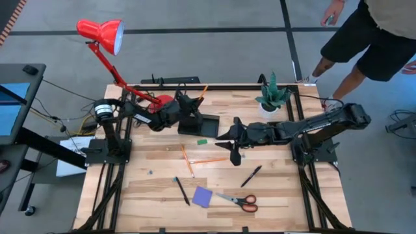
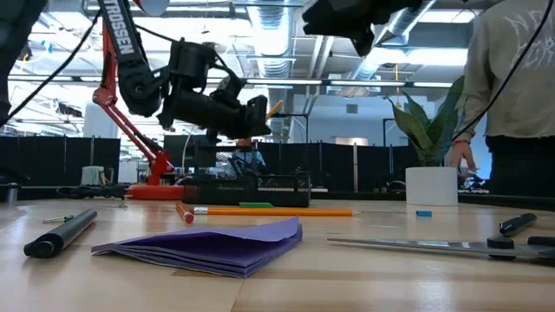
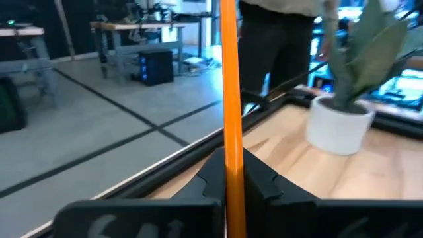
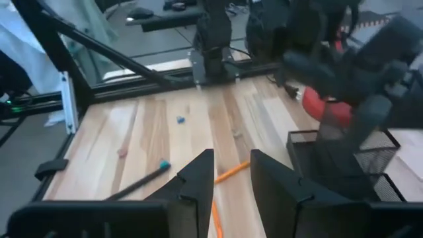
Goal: Pick and place office supplies into organizer
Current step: Put the top right yellow pencil into the black desk organizer
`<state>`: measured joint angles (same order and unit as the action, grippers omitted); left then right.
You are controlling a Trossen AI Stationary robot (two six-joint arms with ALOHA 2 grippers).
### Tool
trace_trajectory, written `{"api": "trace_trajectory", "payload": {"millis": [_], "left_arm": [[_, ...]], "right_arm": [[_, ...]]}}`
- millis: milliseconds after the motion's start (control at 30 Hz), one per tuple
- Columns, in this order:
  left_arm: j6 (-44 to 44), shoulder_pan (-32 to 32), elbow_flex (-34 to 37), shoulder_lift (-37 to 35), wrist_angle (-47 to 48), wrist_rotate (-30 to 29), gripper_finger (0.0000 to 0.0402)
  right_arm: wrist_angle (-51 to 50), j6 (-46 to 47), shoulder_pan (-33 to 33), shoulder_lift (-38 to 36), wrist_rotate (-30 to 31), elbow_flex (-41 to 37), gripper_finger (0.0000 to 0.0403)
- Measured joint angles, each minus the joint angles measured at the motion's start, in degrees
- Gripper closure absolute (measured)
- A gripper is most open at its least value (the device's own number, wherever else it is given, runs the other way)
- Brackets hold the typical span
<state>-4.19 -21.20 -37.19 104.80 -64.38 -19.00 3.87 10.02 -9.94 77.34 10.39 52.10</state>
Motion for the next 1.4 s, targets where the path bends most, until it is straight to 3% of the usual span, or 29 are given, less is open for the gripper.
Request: {"api": "trace_trajectory", "payload": {"millis": [433,667,1400], "left_arm": [[3.1,5.1,-0.1,3.8,-1.1,-7.8,0.0395],[-2.2,5.0,-0.2,3.7,2.4,-8.0,0.0360],[-1.4,5.8,0.0,3.9,0.4,-8.8,0.0287]], "right_arm": [[1.4,-0.4,0.4,0.6,0.2,0.0,0.0310],[1.4,0.5,0.4,0.6,0.2,0.0,0.0310],[1.3,0.5,0.3,0.6,0.1,0.0,0.0310]]}}
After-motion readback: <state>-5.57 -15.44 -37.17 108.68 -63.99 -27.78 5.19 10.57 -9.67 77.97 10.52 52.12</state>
